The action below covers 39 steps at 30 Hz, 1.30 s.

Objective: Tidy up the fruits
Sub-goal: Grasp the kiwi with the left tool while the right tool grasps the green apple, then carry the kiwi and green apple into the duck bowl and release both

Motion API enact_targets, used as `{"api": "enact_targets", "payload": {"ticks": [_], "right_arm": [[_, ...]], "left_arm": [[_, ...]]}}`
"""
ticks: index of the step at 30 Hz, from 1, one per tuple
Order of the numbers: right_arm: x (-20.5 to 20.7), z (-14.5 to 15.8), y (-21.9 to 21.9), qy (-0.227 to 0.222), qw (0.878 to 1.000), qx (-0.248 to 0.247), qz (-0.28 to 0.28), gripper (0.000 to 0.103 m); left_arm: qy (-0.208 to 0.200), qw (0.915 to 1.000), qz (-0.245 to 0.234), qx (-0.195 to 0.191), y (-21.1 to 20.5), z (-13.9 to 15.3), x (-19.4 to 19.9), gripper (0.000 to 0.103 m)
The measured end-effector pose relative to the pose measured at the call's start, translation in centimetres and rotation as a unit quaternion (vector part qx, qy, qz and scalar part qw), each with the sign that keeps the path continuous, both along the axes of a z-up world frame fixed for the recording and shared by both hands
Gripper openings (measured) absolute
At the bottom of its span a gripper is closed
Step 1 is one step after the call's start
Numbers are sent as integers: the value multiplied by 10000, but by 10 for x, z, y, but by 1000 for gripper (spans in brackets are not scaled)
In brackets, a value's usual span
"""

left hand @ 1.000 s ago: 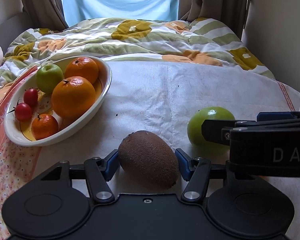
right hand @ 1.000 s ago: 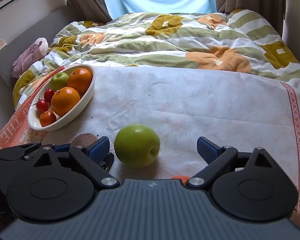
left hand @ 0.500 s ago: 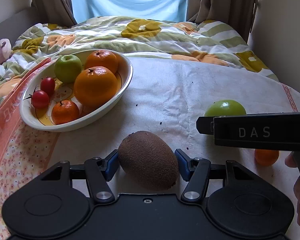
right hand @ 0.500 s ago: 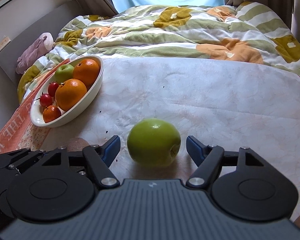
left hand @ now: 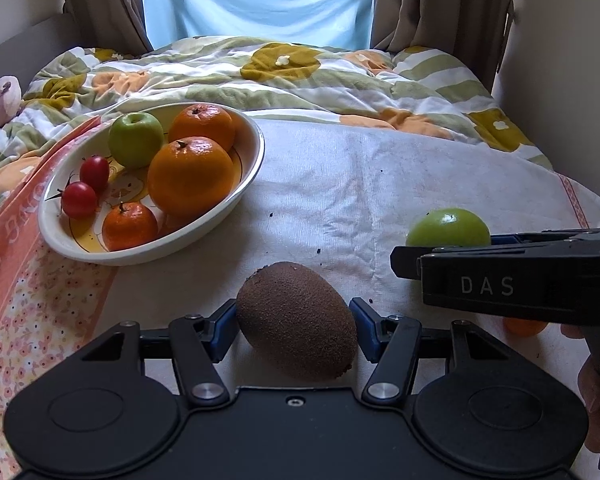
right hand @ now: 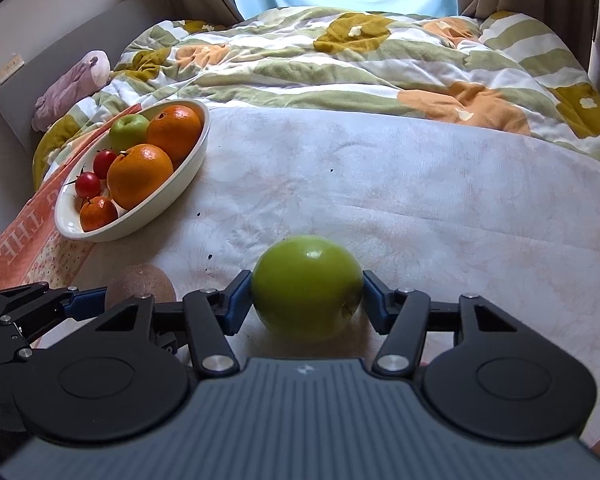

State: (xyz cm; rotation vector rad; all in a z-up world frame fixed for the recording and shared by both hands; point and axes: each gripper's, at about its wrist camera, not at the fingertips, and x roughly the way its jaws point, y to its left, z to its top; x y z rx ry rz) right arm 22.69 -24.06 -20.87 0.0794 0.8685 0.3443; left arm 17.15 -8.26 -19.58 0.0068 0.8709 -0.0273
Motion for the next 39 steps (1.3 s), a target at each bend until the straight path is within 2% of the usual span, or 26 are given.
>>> {"api": "enact_targets", "payload": {"ticks": [6,14,23,30,39], "right_arm": [[-9,10,-5,-88,9999,-43,-48,72],[-21,39,-15,-255,9995,-24,-159,72],[-40,79,-16,-427,9988,-6,-246,72],[-49,116,1,-585,9981,95,-189,72],[-40,148,47,-734,9967,332,-102,72]], "left_arm": [[-6,10000,-50,-76,-4,6,-3,64],[-131,9996,-188,-145,-13,22,-13,64],[-370,9986,-205,-302,-9,55,-34,64],[-651,9972,-64,-361,18,90,-43,64],[-801,9964,155,-210,77,116,-33,64]]}}
